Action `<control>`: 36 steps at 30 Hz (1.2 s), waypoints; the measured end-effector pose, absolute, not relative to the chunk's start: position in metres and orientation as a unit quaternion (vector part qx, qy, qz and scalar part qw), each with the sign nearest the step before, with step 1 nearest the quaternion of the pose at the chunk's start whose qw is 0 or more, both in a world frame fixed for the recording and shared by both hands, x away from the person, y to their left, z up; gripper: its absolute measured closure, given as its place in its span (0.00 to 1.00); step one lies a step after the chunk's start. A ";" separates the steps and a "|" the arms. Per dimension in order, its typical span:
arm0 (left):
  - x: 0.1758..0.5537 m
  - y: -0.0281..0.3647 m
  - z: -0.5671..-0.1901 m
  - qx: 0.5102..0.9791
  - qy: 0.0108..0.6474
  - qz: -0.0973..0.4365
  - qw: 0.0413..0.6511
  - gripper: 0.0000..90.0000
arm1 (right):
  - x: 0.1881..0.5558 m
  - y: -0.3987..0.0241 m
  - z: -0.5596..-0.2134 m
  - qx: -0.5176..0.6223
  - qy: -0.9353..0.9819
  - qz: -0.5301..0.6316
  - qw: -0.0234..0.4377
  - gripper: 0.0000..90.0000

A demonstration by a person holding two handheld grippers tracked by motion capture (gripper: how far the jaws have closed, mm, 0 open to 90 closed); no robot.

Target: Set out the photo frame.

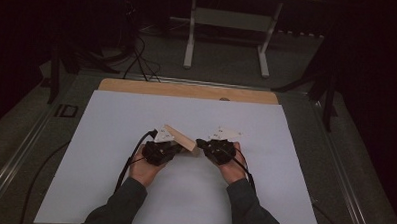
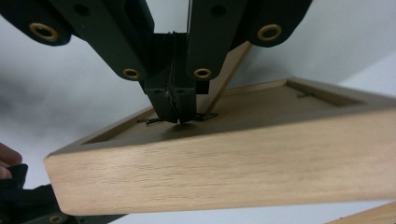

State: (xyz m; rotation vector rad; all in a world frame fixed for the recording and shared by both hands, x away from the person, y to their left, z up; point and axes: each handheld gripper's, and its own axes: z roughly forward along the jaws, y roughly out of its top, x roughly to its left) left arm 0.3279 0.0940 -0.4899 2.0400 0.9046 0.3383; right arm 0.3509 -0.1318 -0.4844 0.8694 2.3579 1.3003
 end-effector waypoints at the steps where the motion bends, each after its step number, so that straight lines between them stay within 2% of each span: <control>1: 0.328 0.094 -0.490 0.817 0.362 0.136 0.427 0.99 | 0.351 -0.131 -0.485 0.302 0.824 0.454 0.155 1.00; 36: 0.338 0.103 -0.498 0.816 0.377 0.125 0.420 1.00 | 0.340 -0.117 -0.486 0.274 0.836 0.452 0.145 1.00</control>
